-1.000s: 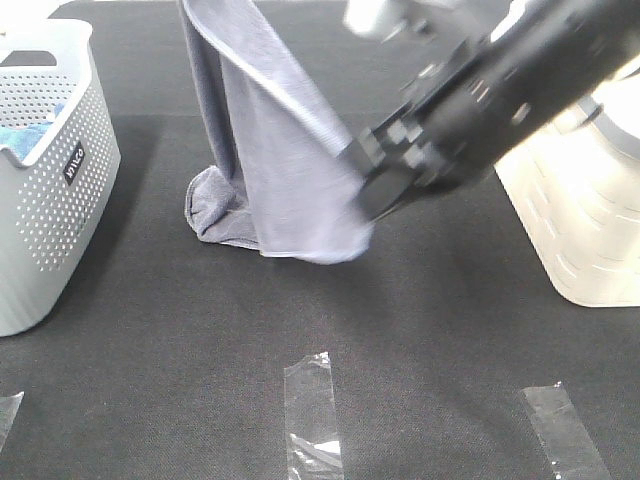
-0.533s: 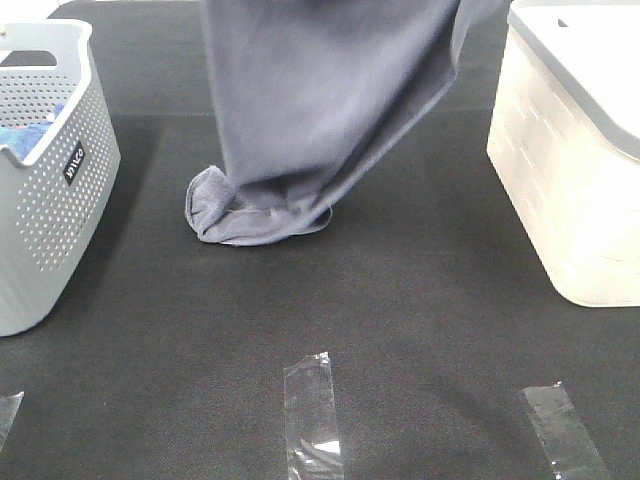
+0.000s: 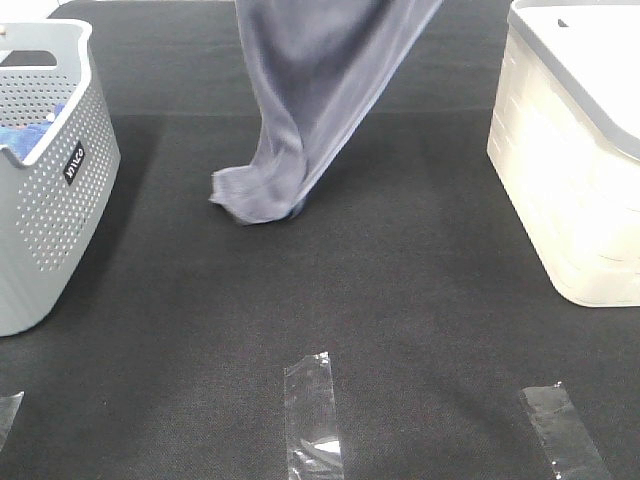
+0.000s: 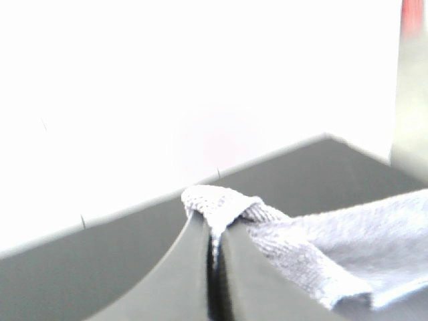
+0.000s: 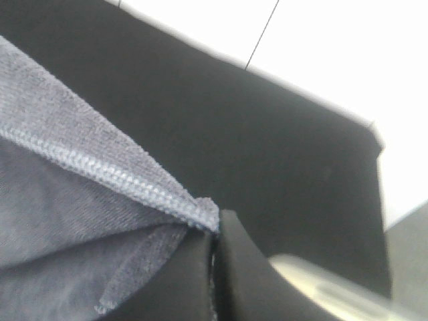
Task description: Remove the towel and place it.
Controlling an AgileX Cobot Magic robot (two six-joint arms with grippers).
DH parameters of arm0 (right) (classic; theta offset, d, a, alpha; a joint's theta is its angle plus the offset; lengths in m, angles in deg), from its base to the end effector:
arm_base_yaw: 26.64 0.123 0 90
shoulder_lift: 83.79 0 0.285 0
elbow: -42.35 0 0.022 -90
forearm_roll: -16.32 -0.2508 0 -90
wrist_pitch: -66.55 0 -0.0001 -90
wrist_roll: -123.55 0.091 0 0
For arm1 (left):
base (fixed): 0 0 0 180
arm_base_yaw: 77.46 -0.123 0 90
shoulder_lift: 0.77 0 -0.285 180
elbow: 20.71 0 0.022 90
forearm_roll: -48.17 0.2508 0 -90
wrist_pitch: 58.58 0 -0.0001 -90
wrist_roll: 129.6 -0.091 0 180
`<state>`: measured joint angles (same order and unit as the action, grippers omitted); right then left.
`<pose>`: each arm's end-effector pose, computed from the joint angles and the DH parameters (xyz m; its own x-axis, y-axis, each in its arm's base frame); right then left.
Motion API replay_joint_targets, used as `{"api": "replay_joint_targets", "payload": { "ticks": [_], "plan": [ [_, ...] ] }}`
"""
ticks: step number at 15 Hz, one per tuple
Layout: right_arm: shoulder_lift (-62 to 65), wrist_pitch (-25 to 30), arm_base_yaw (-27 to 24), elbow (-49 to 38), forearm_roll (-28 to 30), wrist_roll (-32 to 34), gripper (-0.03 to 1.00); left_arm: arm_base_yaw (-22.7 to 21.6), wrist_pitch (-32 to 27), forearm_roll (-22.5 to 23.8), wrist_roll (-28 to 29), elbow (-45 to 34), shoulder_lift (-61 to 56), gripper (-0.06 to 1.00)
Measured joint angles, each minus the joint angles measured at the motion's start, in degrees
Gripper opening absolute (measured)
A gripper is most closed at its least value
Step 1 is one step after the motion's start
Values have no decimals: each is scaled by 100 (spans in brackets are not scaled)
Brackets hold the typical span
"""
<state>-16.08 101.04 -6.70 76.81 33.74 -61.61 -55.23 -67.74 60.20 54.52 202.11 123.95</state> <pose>0.4116 0.1329 0.4287 -0.2553 -0.4453 -0.8582 -0.2902 0.8820 -0.3713 0.4626 -0.1858 0.4129 0.0331 0.1323 -0.9907 0.3461 0.9284 0.1355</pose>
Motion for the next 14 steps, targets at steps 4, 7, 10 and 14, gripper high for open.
{"api": "replay_joint_targets", "payload": {
  "ticks": [4, 7, 10, 14],
  "plan": [
    [-791, -1501, -6, 762, 808, 453, 0, -464, 2510, 17, 17, 0, 498, 0],
    [-991, -2882, -23, 796, 1071, 579, 0, -716, 3822, 52, 17, 0, 596, 0],
    [-1031, -3845, -189, 814, 1071, 602, 0, -865, 4601, 57, -120, 0, 596, 0],
    [-1020, -4486, -367, 814, 808, 607, 0, -888, 4767, 103, -149, 269, 476, 0]
  ]
}}
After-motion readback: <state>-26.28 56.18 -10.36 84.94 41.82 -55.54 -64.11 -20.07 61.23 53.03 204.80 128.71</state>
